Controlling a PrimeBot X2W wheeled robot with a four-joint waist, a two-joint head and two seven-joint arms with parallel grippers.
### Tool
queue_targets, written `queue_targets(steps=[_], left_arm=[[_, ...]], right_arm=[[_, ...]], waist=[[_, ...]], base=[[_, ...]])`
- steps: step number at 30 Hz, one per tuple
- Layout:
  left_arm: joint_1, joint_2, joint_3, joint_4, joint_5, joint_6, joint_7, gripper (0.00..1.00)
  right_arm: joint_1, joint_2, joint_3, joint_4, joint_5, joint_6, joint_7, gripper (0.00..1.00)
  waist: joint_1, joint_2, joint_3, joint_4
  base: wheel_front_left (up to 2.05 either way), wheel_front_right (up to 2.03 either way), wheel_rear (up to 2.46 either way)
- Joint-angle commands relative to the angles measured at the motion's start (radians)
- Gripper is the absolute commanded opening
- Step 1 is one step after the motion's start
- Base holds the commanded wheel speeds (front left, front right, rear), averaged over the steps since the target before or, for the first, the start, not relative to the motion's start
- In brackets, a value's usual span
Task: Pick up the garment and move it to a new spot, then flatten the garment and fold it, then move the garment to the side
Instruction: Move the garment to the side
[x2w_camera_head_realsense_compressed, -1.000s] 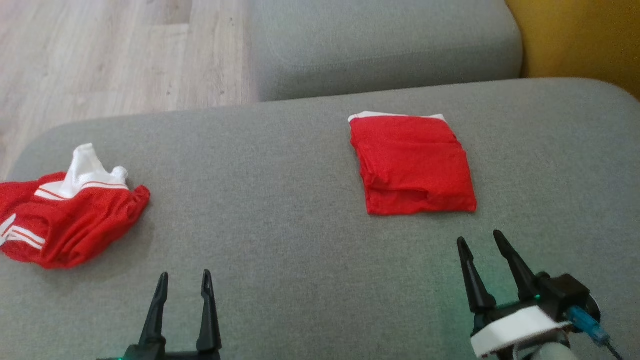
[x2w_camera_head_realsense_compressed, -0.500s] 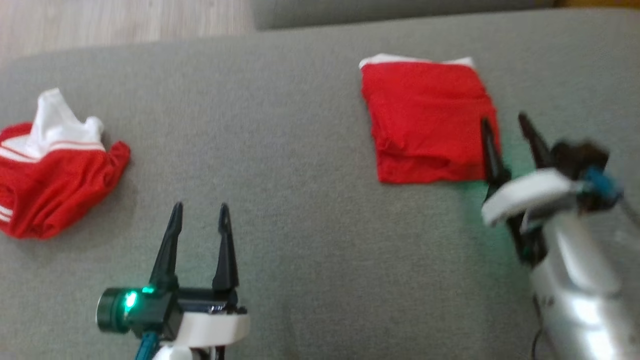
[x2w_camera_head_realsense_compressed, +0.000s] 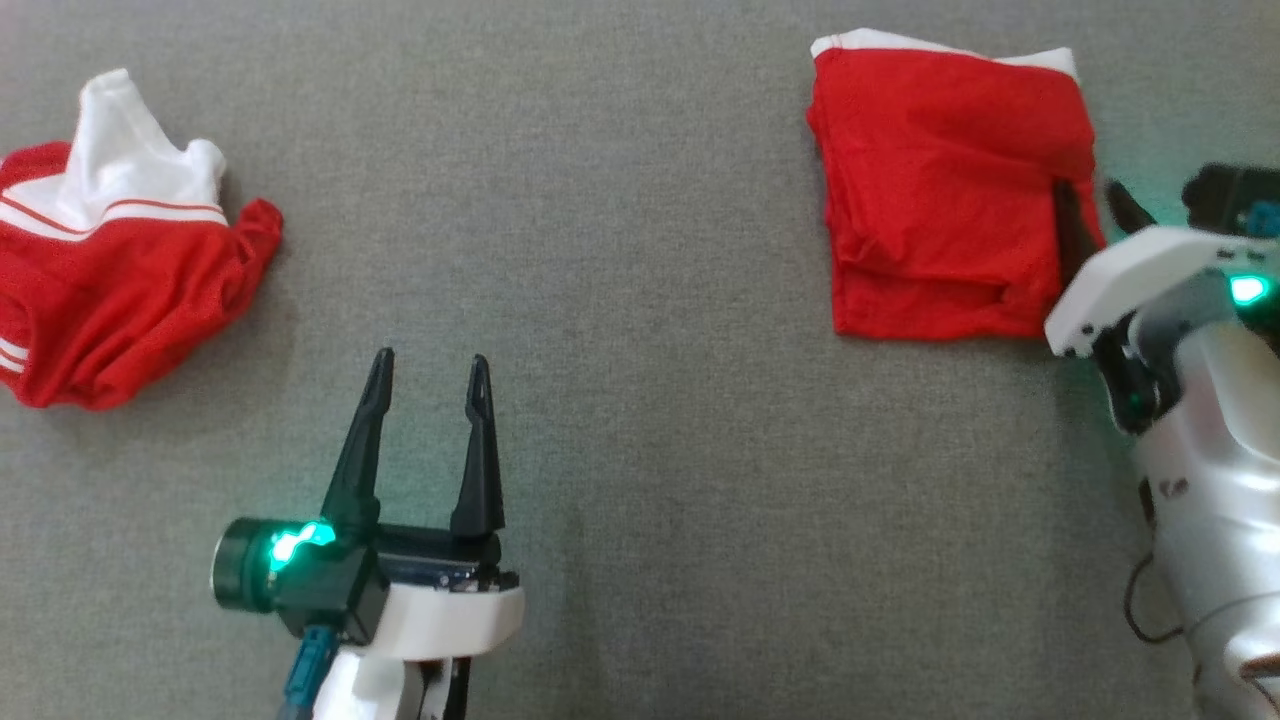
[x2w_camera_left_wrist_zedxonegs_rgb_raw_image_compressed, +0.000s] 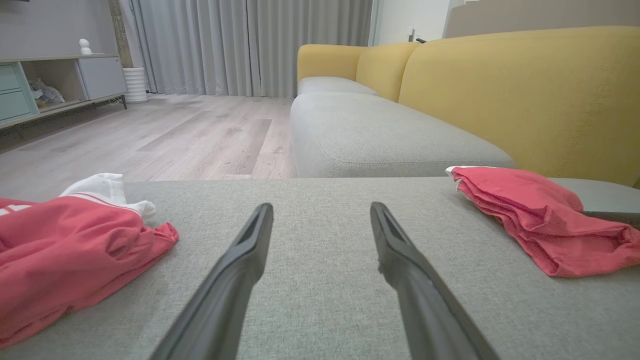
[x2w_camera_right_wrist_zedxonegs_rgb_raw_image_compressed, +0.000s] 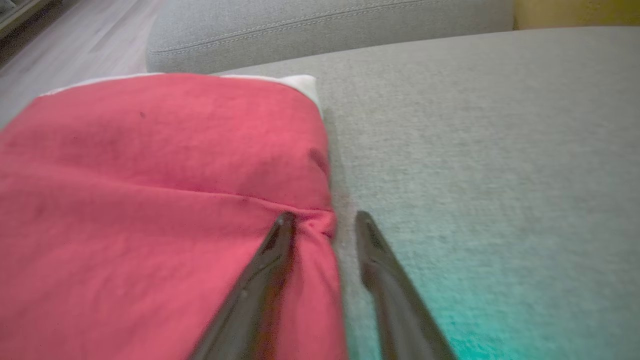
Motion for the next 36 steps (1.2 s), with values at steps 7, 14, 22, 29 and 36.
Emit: queue_targets(steps=[7,14,22,29,36], left_arm=[[-0.055,-0.002,0.028,-0.045,-0.007,0.014,-0.005,1.00],[-0.100,-0.002,0.024,-0.053,-0.005,0.007,-0.005,1.00],[-0.185,-0.002,0.008,-0.058,0.004,-0.006,-0.005,1.00],[-0.253,-0.002,-0.022,-0.052,0.016,-0.016,-0.005,1.00],[-0.272,-0.002,-0.058,-0.045,-0.016,-0.001,-0.005,1.00]], right_arm=[[-0.030,-0.036,0.113,-0.044,0.087,-0.001,0.006,0.00],[-0.042,-0.240,0.141,-0.135,0.118,-0.001,0.044,0.00],[-0.011,-0.523,0.034,-0.235,0.104,-0.001,0.125,0.00],[-0.009,-0.643,-0.089,-0.286,-0.022,-0.001,0.101,0.00],[0.000,-0.609,-0.221,-0.323,-0.223,-0.001,0.003,1.00]], waist=[[0.0000,0.0000,0.045,-0.032],[0.0000,0.0000,0.122,-0.091],[0.0000,0.0000,0.240,-0.116],[0.0000,0.0000,0.308,-0.117],[0.0000,0.0000,0.284,-0.091]], base=[[0.00,0.00,0.00],[0.00,0.00,0.00],[0.00,0.00,0.00],[0.00,0.00,0.00],[0.00,0.00,0.00]])
